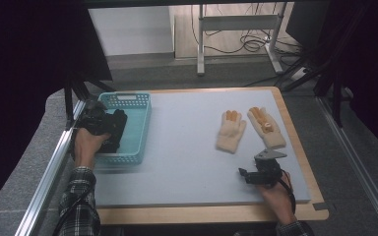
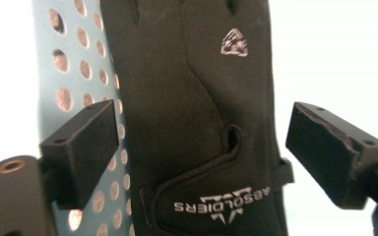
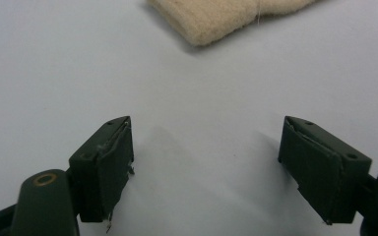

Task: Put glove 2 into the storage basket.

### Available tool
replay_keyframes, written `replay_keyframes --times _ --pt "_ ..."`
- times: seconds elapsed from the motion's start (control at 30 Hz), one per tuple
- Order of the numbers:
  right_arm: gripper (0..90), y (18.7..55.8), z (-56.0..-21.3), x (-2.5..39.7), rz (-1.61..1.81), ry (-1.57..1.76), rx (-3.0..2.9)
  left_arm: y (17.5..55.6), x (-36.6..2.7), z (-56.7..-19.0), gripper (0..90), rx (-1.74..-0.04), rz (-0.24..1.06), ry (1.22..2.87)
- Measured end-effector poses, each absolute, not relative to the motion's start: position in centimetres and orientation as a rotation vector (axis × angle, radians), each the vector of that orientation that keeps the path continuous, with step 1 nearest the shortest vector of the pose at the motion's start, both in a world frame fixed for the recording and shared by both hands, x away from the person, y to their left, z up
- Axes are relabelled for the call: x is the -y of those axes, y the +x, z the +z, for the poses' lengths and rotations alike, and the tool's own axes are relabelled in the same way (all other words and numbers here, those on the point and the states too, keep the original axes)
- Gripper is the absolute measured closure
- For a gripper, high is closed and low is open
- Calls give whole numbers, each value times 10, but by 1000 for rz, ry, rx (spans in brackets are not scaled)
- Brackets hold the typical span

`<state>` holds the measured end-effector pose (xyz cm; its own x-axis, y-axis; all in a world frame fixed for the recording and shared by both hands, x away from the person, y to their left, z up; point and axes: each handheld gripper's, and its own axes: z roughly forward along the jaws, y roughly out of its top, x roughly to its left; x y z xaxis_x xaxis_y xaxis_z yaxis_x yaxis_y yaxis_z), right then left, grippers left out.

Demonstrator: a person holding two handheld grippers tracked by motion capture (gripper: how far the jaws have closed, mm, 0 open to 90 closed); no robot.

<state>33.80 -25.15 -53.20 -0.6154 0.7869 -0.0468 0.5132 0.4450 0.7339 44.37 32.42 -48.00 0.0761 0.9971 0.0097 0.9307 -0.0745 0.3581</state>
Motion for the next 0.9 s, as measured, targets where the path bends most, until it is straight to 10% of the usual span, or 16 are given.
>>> replay_keyframes --times 0.9 --pt "204 338 -532 251 983 1101 -2319 412 -281 -450 8 -1523 405 2022"
